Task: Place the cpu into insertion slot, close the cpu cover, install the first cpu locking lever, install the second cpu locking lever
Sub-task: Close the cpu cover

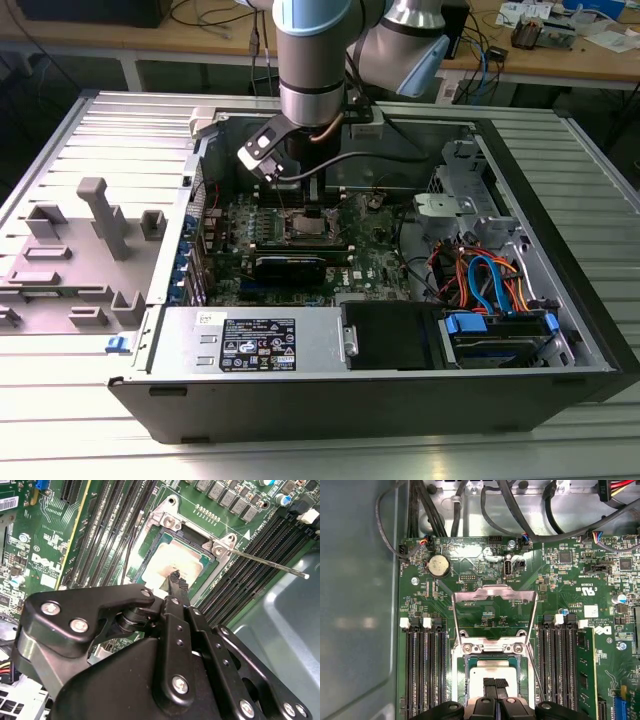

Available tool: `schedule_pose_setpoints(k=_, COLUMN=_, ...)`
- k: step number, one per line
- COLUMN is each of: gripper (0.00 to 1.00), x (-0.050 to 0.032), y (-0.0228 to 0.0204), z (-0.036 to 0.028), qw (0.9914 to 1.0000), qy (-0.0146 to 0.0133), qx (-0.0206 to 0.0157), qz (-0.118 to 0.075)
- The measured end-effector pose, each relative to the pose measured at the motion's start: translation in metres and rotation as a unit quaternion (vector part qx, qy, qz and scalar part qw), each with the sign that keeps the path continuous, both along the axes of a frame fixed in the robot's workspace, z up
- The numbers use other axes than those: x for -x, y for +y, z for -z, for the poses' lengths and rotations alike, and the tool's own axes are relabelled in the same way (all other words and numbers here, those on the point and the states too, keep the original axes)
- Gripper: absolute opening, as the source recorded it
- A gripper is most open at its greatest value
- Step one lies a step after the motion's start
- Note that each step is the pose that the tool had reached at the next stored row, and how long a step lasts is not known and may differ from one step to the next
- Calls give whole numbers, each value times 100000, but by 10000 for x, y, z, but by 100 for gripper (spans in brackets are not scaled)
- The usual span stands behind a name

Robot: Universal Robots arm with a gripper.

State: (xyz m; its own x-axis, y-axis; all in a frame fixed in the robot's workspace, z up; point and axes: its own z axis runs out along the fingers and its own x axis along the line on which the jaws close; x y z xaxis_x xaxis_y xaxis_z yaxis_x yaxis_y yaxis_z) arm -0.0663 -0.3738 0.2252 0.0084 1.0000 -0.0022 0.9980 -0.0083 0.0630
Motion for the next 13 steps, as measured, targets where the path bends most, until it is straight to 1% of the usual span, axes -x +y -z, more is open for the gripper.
schedule_pose_setpoints(k=6, gripper=11, x=0, y=0, z=-5, qw=100000, qy=9, qx=14, qz=-1)
schedule_pose_setpoints(k=13, gripper=11, x=0, y=-1, z=-31, qw=100000, qy=8, qx=13, qz=0)
